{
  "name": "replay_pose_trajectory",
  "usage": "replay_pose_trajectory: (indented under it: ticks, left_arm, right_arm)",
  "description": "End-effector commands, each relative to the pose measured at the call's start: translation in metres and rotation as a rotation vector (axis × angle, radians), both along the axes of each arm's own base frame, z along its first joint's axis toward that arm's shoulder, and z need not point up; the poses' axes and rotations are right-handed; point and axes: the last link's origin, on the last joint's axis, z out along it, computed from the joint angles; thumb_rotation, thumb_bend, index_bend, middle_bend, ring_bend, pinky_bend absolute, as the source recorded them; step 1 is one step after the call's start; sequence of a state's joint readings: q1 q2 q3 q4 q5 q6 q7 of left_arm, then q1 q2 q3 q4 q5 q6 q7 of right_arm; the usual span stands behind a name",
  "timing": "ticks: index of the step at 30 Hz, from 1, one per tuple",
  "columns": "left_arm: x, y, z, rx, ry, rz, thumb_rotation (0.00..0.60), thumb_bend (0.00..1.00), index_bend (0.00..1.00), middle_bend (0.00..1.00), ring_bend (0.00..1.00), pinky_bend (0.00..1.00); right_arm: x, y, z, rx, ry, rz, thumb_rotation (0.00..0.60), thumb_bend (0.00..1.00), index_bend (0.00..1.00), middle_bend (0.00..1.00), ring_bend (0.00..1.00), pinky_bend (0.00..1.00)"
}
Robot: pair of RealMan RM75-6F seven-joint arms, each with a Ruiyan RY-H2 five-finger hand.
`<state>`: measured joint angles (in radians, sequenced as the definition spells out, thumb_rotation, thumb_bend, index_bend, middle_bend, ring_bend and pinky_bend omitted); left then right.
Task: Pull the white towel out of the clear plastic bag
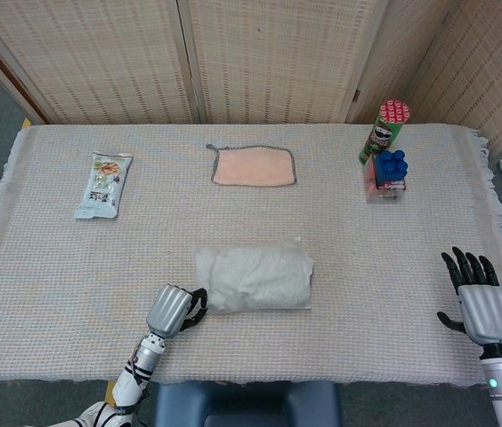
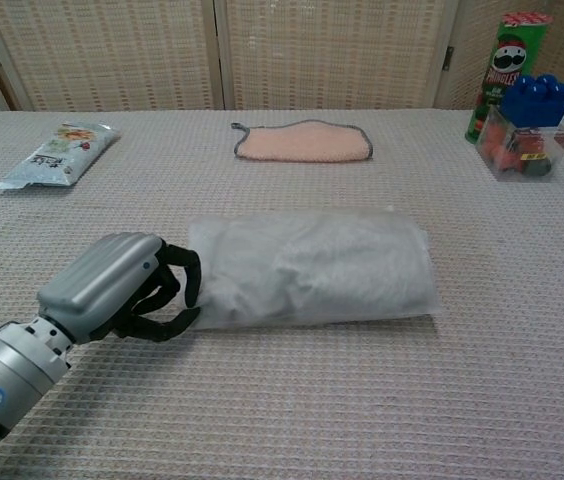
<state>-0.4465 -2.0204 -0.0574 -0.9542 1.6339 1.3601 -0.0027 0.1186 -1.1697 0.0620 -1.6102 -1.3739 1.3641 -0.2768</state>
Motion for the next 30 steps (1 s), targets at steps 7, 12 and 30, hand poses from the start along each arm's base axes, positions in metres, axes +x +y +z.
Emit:
replay_pose_trajectory:
  ticks: [7,12,30]
  left_arm:
    - [-0.004,-0.006,0.009,-0.006,0.009,-0.042,0.6,0.62,0.74,1.0,1.0,1.0]
    - [-0.001,-0.008,0.013,-0.009,0.0,-0.054,0.6,0.62,0.74,1.0,1.0,1.0]
    - [-0.003,-0.003,0.019,0.004,0.017,-0.052,0.6,0.62,0.74,1.0,1.0,1.0]
  right_arm:
    - [0.002,-0.02,-0.021,0.03,-0.044,0.055,0.6,0.11,0.0,0.0,0.0,0.0]
    - [0.014,-0.049,-0.046,0.109,-0.092,0.125,0.6,0.19,0.14,0.0,0.0,0.0]
    - [0.059,-0.105,-0.136,0.181,-0.343,0.303,0.6,0.32,0.35,0.0,0.0,0.0]
